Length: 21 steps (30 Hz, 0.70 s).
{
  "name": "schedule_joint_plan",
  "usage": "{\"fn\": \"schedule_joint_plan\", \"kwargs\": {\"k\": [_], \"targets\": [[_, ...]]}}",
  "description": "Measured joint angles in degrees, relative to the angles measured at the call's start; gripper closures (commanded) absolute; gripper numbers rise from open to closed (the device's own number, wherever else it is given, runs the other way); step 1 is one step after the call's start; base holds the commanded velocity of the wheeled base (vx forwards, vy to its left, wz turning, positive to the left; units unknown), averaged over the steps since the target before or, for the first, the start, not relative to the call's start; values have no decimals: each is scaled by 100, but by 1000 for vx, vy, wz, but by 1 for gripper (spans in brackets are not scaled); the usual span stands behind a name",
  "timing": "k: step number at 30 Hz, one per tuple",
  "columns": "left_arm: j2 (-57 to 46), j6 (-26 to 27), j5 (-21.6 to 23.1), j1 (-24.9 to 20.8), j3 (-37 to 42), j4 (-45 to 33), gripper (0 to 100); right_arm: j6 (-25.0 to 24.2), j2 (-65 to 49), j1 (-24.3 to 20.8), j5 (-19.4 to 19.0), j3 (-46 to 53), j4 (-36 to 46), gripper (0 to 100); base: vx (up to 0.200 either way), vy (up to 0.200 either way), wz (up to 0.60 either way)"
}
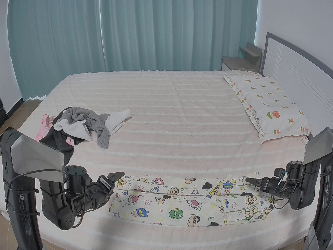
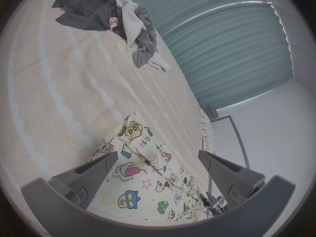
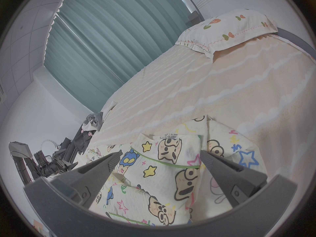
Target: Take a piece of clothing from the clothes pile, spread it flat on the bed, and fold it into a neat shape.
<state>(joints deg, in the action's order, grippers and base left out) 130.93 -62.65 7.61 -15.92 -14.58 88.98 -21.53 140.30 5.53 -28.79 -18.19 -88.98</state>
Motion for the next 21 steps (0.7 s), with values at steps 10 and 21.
{"fn": "schedule_joint_plan", "kwargs": {"k": [10,21], "targets": [[6,0,-6,0,0,0,0,10,60,-6,2,-27,0,0,0,0,0],[6,0,-15,-17,2,0,0,16,66,61,4,-20,0,0,0,0,0]]}}
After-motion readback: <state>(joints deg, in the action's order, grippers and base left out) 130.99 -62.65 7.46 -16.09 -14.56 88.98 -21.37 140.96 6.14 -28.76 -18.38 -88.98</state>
